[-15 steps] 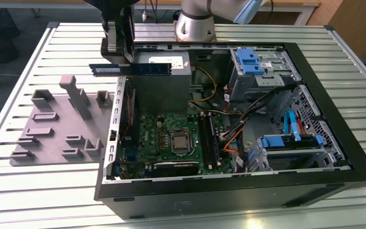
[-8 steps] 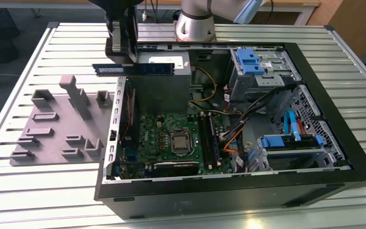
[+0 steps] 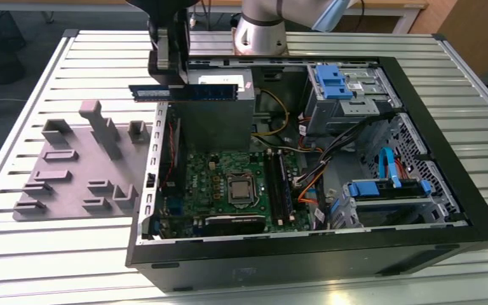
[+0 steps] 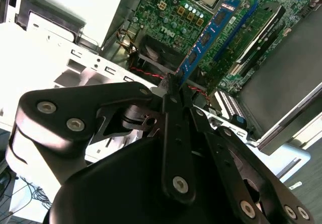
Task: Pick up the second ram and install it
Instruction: 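Pick up the second ram and move it above second insertion slot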
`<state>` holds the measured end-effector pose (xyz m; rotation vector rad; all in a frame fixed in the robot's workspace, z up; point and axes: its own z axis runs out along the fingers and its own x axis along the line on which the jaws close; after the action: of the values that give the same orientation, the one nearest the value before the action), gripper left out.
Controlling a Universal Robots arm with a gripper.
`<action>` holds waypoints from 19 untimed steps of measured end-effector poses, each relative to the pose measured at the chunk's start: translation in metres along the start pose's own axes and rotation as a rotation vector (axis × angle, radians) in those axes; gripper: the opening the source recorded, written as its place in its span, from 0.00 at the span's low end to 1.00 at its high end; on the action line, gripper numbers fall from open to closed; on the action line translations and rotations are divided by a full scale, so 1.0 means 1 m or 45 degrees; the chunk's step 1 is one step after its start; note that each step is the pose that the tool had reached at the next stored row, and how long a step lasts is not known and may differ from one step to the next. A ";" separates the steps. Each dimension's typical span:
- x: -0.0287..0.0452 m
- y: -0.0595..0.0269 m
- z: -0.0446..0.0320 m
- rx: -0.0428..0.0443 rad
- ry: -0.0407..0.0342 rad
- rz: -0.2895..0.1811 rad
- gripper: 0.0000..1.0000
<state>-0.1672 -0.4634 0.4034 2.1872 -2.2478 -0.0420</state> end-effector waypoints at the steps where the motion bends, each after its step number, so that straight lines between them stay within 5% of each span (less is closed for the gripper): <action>1: 0.0000 -0.0010 0.0000 0.000 0.0001 0.000 0.14; 19: -0.0004 -0.0135 -0.0002 0.000 0.0000 0.000 0.14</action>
<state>-0.1536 -0.4634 0.4033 2.1871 -2.2479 -0.0419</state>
